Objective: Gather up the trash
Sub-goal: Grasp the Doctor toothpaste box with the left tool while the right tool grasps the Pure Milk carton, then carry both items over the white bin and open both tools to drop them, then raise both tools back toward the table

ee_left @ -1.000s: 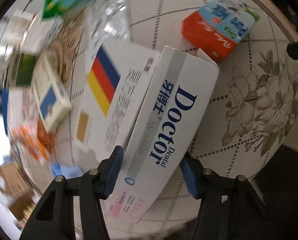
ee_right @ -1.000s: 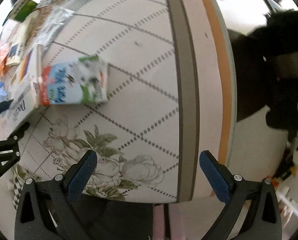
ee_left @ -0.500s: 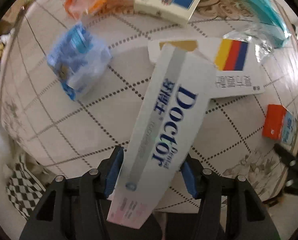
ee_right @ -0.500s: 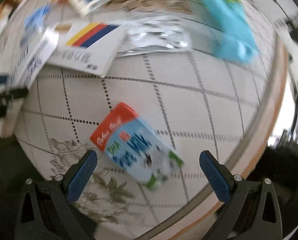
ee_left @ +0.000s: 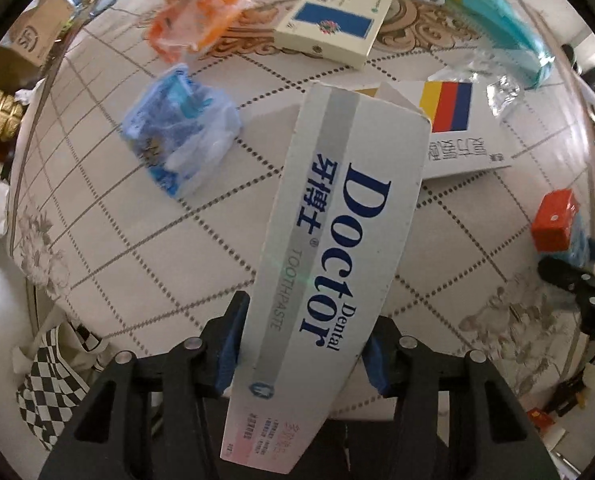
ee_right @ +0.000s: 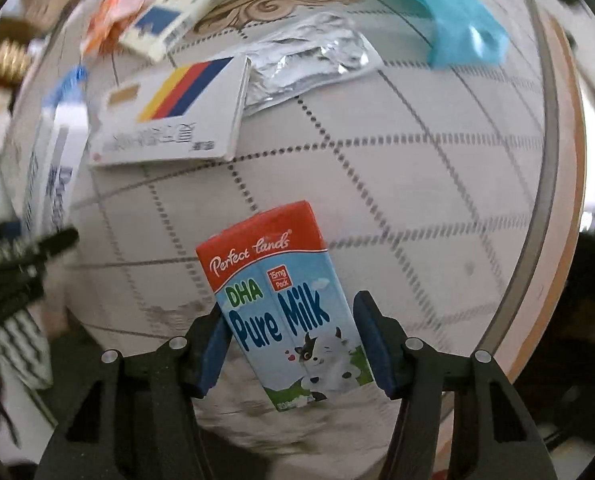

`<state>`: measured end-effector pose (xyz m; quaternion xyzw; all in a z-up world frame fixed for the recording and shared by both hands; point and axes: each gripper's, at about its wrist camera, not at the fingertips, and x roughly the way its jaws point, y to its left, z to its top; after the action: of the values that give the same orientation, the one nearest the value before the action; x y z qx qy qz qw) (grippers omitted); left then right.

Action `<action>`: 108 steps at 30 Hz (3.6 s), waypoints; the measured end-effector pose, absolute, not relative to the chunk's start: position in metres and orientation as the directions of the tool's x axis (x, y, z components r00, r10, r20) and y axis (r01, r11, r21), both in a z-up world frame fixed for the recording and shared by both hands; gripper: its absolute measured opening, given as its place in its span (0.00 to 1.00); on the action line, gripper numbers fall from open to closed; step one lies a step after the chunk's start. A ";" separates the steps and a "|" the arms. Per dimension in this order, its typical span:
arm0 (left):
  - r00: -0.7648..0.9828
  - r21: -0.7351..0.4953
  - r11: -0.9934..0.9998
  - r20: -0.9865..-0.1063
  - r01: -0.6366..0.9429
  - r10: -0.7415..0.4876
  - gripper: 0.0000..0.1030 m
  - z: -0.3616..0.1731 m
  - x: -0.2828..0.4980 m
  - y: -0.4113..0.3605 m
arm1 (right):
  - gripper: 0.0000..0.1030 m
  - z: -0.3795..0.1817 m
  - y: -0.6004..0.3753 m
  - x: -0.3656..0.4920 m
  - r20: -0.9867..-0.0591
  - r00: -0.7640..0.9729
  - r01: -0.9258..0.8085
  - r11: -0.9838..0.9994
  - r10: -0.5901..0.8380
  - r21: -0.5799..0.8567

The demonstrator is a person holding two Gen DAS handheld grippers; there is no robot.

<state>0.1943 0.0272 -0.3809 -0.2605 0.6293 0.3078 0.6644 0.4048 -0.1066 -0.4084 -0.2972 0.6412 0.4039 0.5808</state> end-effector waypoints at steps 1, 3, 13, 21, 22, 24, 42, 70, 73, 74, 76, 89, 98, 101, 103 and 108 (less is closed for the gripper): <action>0.031 0.033 0.674 -0.996 -0.738 0.083 0.47 -0.373 0.187 0.022 | 0.59 -0.405 -0.115 0.397 -0.978 -0.173 -0.821 0.531 0.118 0.209; 0.063 0.010 0.675 -0.995 -0.738 0.084 0.47 -0.362 0.171 0.021 | 0.59 -0.399 -0.126 0.381 -0.968 -0.197 -0.780 0.574 0.155 0.250; 0.178 -0.128 0.559 -0.983 -0.819 0.036 0.47 -0.321 0.018 -0.026 | 0.58 -0.379 -0.189 0.207 -0.917 -0.318 -0.706 0.585 0.242 0.399; 0.132 -0.188 0.371 -0.976 -0.909 -0.171 0.47 -0.437 -0.069 -0.053 | 0.58 -0.496 -0.217 0.098 -0.914 -0.402 -0.746 0.563 0.045 0.356; 0.141 -0.204 0.336 -0.969 -0.920 -0.203 0.47 -0.466 -0.075 -0.050 | 0.58 -0.516 -0.217 0.095 -0.915 -0.404 -0.749 0.564 0.026 0.347; 0.165 -0.235 0.277 -0.954 -0.932 -0.252 0.47 -0.512 -0.083 -0.042 | 0.58 -0.566 -0.207 0.087 -0.920 -0.393 -0.762 0.564 -0.012 0.318; 0.202 -0.231 0.074 -0.940 -0.970 -0.275 0.88 -0.761 -0.124 -0.006 | 1.00 -0.822 -0.129 0.078 -0.927 -0.361 -0.837 0.473 -0.101 0.274; -0.051 0.043 0.263 -0.998 -0.964 -0.025 0.88 -0.603 -0.116 -0.066 | 1.00 -0.650 -0.148 0.070 -0.998 -0.054 -0.943 0.330 -0.040 0.038; -0.043 0.035 0.262 -0.999 -0.964 -0.022 0.88 -0.574 -0.121 -0.070 | 1.00 -0.620 -0.152 0.068 -0.998 -0.057 -0.945 0.324 -0.029 0.045; -0.038 0.032 0.260 -0.999 -0.965 -0.021 0.88 -0.563 -0.123 -0.071 | 1.00 -0.608 -0.154 0.067 -0.997 -0.065 -0.943 0.330 -0.028 0.052; -0.039 0.032 0.258 -0.999 -0.966 -0.021 0.88 -0.540 -0.126 -0.075 | 1.00 -0.584 -0.158 0.065 -0.997 -0.074 -0.941 0.332 -0.026 0.061; -0.038 0.071 0.303 -0.993 -0.950 0.112 0.88 -0.360 -0.108 -0.067 | 1.00 -0.376 -0.152 0.090 -0.988 -0.123 -0.892 0.427 0.089 0.149; -0.020 0.100 0.313 -0.969 -0.945 0.248 0.88 -0.314 -0.007 0.008 | 1.00 -0.319 -0.061 0.233 -0.995 0.031 -0.924 0.382 0.095 0.008; -0.034 0.106 0.289 -0.969 -0.951 0.244 0.88 -0.326 0.023 0.030 | 1.00 -0.328 -0.010 0.262 -0.990 0.136 -0.977 0.168 0.028 -0.129; -0.058 0.119 0.268 -0.972 -0.956 0.227 0.88 -0.335 0.048 0.044 | 1.00 -0.342 0.020 0.268 -0.982 0.188 -0.982 -0.007 -0.023 -0.188; -0.061 0.080 0.183 -0.992 -0.980 0.106 0.88 -0.371 0.078 0.072 | 1.00 -0.380 0.072 0.263 -0.955 0.285 -0.894 -0.383 -0.082 -0.234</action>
<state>0.0776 0.0724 -0.3708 -0.4072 0.5364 0.4929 0.5509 0.2626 0.0716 -0.3798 -0.6802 0.3587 0.4784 0.4241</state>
